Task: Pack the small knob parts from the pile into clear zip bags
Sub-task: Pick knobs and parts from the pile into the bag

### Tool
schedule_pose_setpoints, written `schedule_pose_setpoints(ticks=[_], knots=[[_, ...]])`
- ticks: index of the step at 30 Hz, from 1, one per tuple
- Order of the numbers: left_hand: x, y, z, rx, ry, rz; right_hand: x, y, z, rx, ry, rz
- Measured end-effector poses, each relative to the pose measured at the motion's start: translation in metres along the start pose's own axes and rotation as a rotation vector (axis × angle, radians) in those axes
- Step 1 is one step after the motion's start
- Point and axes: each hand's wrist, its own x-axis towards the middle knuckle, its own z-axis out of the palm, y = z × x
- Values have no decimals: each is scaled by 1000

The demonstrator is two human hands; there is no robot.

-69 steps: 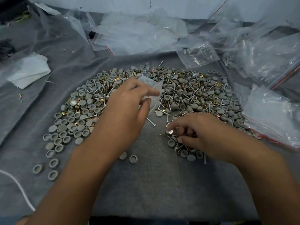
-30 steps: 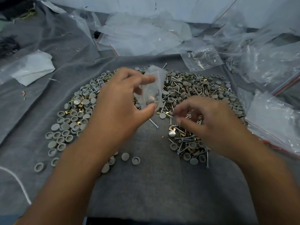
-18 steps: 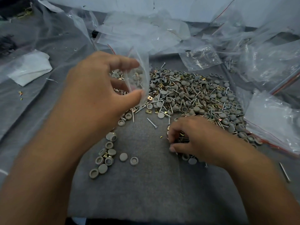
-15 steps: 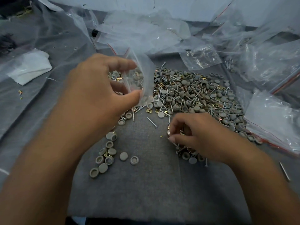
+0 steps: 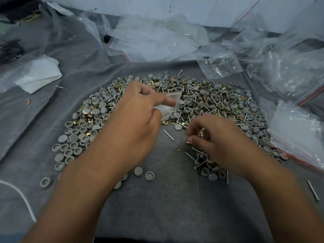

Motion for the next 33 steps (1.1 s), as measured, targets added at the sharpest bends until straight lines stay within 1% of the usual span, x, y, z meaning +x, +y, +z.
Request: schedule_pose_setpoints(ticks=[2, 3, 4, 5, 8, 10, 13, 15, 18, 20, 21, 22, 25, 26, 27, 29, 31, 33], knots=[[1, 0, 1, 11, -7, -5, -1, -8, -7, 146, 190, -74], [1, 0, 1, 11, -8, -5, -2, -11, -9, 169, 243, -107], [2, 1, 2, 8, -9, -5, -2, -12, -10, 160, 253, -120], [2, 2, 2, 4, -11, -6, -2, -11, -8, 128, 229, -108], [2, 2, 0, -4, -10, 4, 3, -7, 2, -19, 76, -25], [4, 1, -2, -20, -5, 3, 6, -10, 12, -86, 39, -8], [5, -2, -4, -11, 8, 10, 8, -18, 25, -170, 9, -34], [5, -4, -3, -3, 14, 18, 8, -18, 30, -172, -16, -35], [4, -5, -1, 11, 12, 19, 9, -16, 30, -148, -3, -37], [4, -7, -1, 31, 14, 24, 9, -15, 23, -73, 11, -43], [4, -7, -1, 43, 15, 26, 8, -16, 18, -15, 44, -56], [4, -8, -1, 54, 15, 28, 7, -17, 12, 48, 112, -85], [5, -7, 0, 73, -1, 17, 1, -28, -7, 281, 402, -205], [5, -7, 0, 78, -13, 17, -1, -33, -10, 315, 473, -246], [4, -5, 1, 87, -27, 23, 0, -37, -11, 290, 532, -286], [3, -3, 2, 110, -62, 47, 1, -43, -9, 141, 603, -338], [2, -3, 3, 127, -86, 66, 3, -43, -4, 23, 618, -352], [2, -4, 3, 127, -107, 69, 4, -40, -2, -44, 605, -356]])
